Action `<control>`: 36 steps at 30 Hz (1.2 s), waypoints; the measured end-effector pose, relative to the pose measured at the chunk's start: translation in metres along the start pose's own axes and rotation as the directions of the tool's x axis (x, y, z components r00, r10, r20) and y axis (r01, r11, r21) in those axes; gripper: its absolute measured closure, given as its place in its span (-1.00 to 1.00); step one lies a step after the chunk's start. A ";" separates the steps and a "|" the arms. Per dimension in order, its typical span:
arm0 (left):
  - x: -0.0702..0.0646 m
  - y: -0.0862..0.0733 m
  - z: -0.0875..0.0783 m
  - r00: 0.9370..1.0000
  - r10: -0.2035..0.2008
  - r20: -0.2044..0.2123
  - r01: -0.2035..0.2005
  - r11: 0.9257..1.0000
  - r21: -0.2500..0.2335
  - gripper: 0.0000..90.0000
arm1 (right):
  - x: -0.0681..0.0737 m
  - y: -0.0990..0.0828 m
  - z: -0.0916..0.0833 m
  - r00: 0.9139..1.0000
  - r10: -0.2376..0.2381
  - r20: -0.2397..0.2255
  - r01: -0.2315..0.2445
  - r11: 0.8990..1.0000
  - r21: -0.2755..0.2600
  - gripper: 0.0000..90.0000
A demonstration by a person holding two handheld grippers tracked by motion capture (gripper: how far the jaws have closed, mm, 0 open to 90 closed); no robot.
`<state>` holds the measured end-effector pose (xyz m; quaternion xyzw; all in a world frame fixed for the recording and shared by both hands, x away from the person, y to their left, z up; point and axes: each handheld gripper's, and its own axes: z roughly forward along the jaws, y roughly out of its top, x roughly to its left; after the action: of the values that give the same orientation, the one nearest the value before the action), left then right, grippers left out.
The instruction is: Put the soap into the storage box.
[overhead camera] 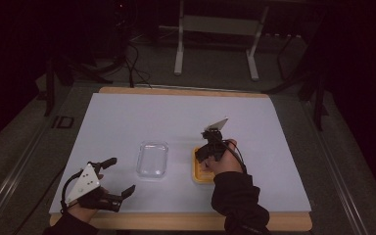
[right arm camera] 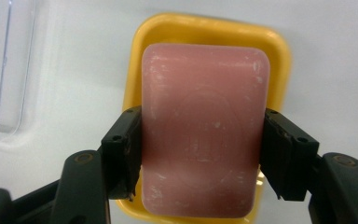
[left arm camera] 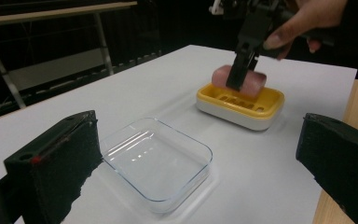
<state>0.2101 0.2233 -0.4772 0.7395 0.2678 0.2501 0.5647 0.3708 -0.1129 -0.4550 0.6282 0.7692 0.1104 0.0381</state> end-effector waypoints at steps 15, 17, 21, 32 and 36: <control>0.000 0.000 0.000 1.000 0.001 0.001 -0.001 1.000 0.000 -1.00 | 0.000 -0.007 0.023 0.999 0.045 0.000 -0.045 0.998 0.033 -0.17; 0.000 0.000 0.000 1.000 0.001 0.003 -0.001 1.000 -0.001 -1.00 | 0.000 -0.007 0.024 0.999 0.040 -0.009 -0.040 0.999 0.035 -0.17; -0.001 0.000 0.000 1.000 0.001 0.005 -0.001 1.000 0.000 -1.00 | 0.003 -0.005 0.025 0.999 0.034 -0.006 -0.034 0.999 0.035 -0.20; 0.000 0.000 0.001 1.000 -0.002 0.005 0.002 1.000 0.005 -1.00 | 0.006 -0.001 -0.002 0.998 -0.051 0.037 0.052 0.998 -0.028 -0.26; 0.000 -0.001 0.000 1.000 -0.003 0.001 0.003 1.000 0.005 -1.00 | 0.008 0.002 -0.011 0.993 -0.116 0.026 0.116 0.992 -0.039 -0.33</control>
<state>0.2096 0.2237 -0.4782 0.7407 0.2692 0.2479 0.5634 0.3690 -0.1058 -0.4432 0.5828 0.8015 0.1159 0.0664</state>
